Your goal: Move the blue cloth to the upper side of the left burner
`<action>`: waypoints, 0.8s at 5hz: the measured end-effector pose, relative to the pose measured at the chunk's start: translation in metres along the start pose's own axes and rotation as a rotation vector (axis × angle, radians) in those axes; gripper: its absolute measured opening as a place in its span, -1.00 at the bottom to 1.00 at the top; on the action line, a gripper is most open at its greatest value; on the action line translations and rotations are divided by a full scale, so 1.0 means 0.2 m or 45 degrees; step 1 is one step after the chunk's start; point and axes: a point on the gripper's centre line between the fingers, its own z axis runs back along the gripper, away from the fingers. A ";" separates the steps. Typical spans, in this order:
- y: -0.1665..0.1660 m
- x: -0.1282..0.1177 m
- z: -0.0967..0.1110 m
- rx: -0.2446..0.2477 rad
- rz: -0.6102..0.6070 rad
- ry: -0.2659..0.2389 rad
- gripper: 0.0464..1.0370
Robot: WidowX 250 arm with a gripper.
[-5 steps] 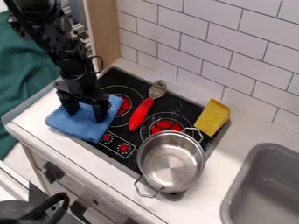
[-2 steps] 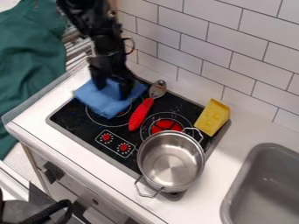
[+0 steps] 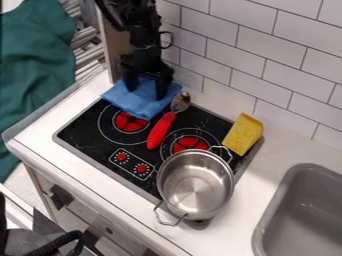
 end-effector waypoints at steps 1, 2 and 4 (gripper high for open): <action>0.00 0.01 0.02 0.018 0.027 0.008 0.92; -0.02 -0.01 0.05 0.064 -0.028 0.029 0.92; -0.08 0.04 0.27 0.102 -0.127 -0.001 0.92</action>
